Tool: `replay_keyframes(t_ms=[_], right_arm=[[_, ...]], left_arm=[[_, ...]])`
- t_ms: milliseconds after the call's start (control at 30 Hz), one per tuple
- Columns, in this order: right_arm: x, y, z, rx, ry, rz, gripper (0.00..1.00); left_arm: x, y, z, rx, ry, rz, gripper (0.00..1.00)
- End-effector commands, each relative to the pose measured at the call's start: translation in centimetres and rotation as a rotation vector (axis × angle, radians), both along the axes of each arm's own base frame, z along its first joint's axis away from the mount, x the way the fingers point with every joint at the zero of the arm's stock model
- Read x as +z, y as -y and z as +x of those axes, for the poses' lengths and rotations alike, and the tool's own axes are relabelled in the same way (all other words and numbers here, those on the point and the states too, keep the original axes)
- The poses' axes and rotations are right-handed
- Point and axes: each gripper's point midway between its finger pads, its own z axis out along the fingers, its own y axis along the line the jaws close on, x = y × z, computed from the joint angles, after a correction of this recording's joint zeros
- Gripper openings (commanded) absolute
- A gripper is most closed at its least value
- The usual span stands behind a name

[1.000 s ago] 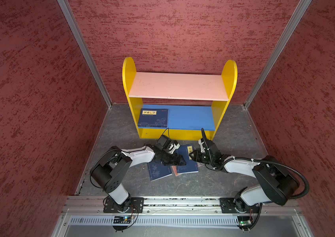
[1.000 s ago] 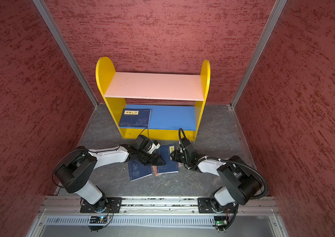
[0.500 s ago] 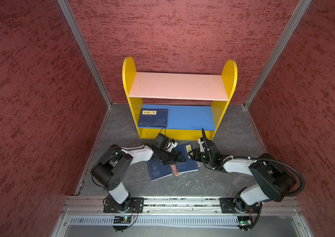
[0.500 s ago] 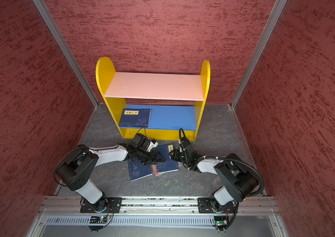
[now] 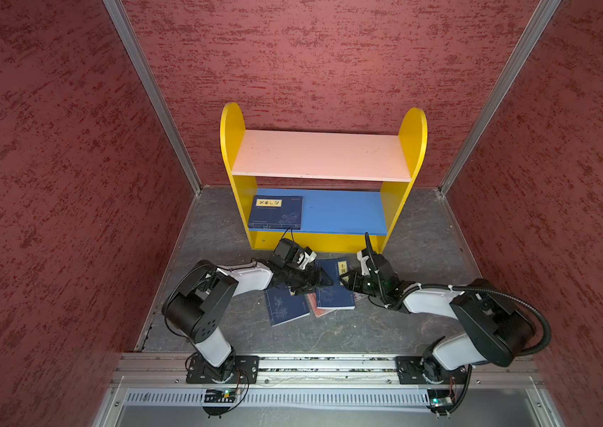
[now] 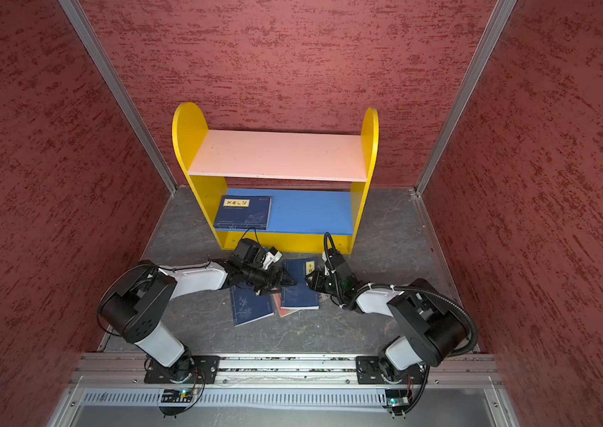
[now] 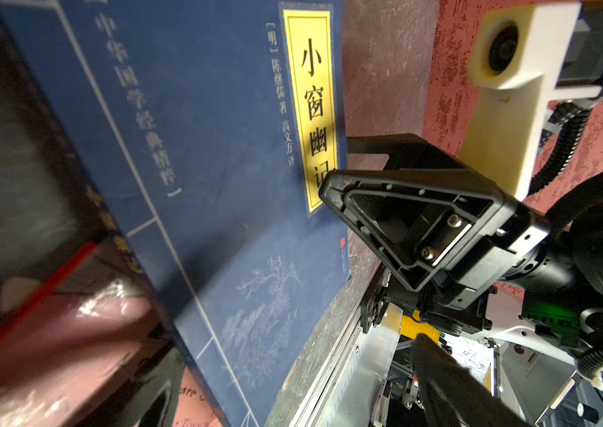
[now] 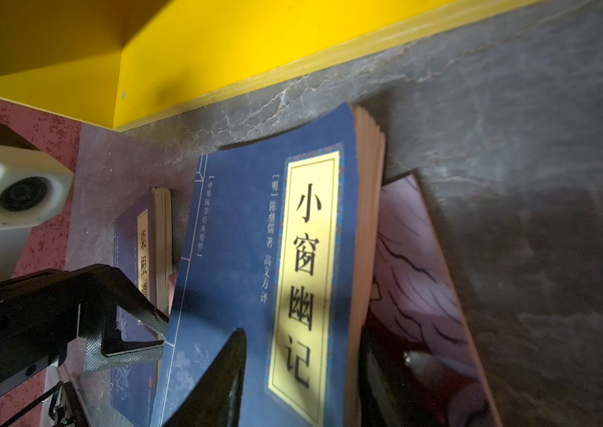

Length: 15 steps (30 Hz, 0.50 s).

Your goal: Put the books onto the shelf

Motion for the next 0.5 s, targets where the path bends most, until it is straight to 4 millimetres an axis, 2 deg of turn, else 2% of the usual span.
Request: replay_keyframes(t_ms=[0,200,467], right_arm=[[-4.5,0.9,-5.4,0.074,-0.237,-0.066,0.50],[-4.4,0.7,-5.5,0.083,-0.237,-0.058,0.49],[-4.0,0.5,-5.7,0.093,-0.232,-0.039,0.49]], left_arm=[[3.8,1.5,0.6,-0.037,0.094,-0.134,0.95],[4.4,1.5,0.6,-0.031,0.075,-0.157,0.93],[3.1,1.1,0.2,-0.034,0.020,-0.119,0.92]])
